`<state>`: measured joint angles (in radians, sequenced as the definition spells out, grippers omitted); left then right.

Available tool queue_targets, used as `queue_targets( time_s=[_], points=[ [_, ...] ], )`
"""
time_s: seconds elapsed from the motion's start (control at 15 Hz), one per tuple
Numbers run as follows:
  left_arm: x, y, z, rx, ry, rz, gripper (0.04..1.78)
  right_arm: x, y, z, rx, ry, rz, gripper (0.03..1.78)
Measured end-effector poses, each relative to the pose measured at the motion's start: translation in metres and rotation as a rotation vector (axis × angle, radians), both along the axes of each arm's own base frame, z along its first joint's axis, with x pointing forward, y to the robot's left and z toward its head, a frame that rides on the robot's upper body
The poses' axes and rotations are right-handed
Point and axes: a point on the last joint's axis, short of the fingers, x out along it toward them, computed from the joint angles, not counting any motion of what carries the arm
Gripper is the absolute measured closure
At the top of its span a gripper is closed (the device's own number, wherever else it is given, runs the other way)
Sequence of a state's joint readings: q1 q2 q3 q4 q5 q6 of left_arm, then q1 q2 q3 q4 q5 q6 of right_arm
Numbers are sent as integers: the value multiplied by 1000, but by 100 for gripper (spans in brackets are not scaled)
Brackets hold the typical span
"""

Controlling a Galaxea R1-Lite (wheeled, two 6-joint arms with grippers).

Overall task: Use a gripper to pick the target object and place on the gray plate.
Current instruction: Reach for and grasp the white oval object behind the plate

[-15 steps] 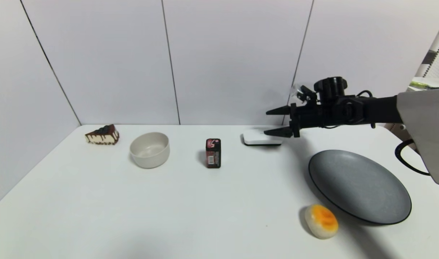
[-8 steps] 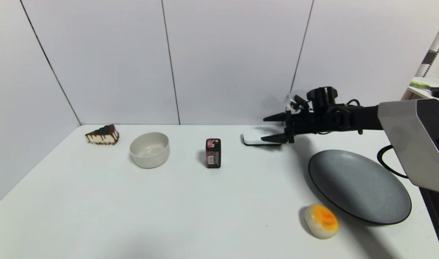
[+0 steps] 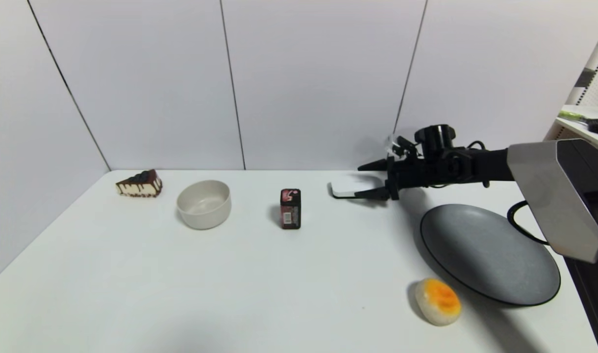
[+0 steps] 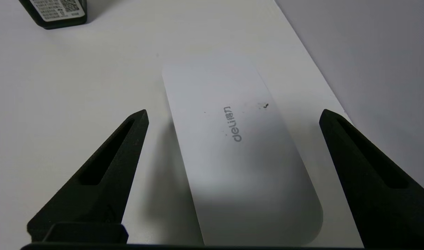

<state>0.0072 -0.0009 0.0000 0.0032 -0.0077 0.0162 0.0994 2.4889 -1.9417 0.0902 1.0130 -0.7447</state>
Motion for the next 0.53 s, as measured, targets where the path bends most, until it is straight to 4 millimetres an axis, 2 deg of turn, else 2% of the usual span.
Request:
queue_targets(
  time_s=[0.53],
  points=[
    [0,0,0,0,0,0,13,0,0,-14,-41,10,2,11]
  ],
)
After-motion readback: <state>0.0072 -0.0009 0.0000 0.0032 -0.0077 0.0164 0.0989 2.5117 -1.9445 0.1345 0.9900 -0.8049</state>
